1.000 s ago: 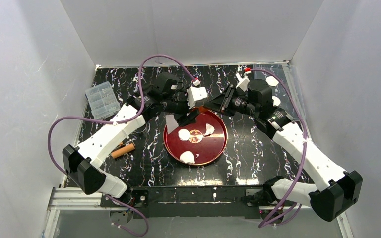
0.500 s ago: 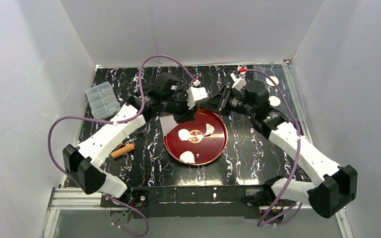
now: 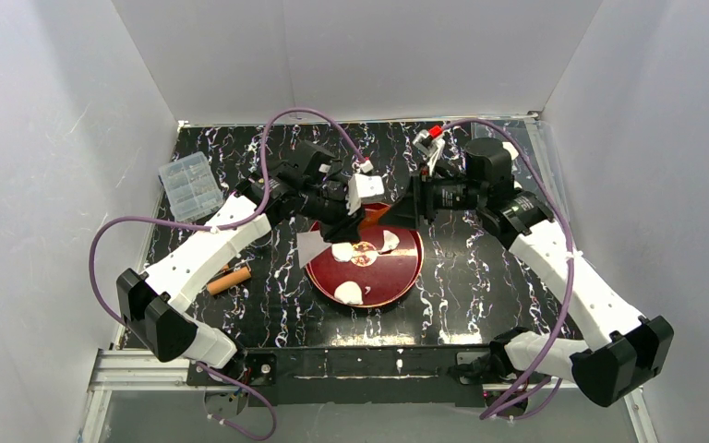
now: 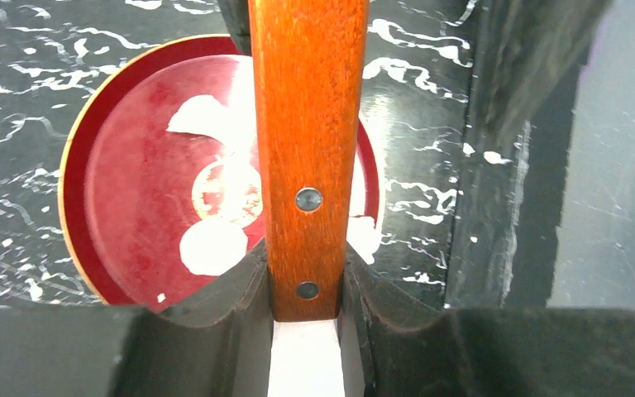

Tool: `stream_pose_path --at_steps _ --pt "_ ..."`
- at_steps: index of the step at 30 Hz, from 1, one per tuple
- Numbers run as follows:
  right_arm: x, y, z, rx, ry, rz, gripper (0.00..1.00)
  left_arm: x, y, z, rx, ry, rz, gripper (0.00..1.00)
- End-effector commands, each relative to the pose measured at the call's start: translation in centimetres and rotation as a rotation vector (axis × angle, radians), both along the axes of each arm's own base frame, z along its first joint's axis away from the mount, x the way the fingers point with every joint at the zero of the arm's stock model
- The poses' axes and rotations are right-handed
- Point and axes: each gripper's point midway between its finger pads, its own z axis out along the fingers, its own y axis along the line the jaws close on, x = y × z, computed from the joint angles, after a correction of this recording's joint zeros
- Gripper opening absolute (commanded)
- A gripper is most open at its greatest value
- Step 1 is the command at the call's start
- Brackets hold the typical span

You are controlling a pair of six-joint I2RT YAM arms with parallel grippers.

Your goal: Roll out the dumpling wrappers from the dough

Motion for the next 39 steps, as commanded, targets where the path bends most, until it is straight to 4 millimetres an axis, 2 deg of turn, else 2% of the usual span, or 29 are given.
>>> stream_pose_path --at_steps 1,5,10,16,22,28,39 --pt "-4.2 -1.7 1.1 -0.054 -0.286 0.283 0.68 -3.9 1.0 0.6 -0.006 0.088 -0.118 0.0" --pt "-5.3 -2.4 0.5 -0.068 -0.491 0.355 0.71 -4.8 1.4 0.4 0.005 0.124 -0.142 0.0" --pt "-4.4 -1.8 0.1 -0.13 -0.689 0.348 0.76 -5.0 1.7 0.4 0.021 0.123 -0.153 0.0" --pt "-3.9 -0.2 -1.0 -0.177 -0.661 0.442 0.75 -5.2 1.8 0.2 0.034 0.124 -0.168 0.0" --pt "-2.8 1.3 -1.6 -0.158 -0.628 0.455 0.72 -4.8 1.6 0.6 0.029 0.109 -0.168 0.0" --pt "-2.3 1.8 -2.8 -0.174 -0.578 0.458 0.69 -4.5 1.4 0.7 0.03 0.097 -0.167 0.0" --pt "-2.3 2.9 -3.0 -0.173 -0.535 0.462 0.69 -4.2 1.4 0.3 0.047 0.107 -0.163 0.0"
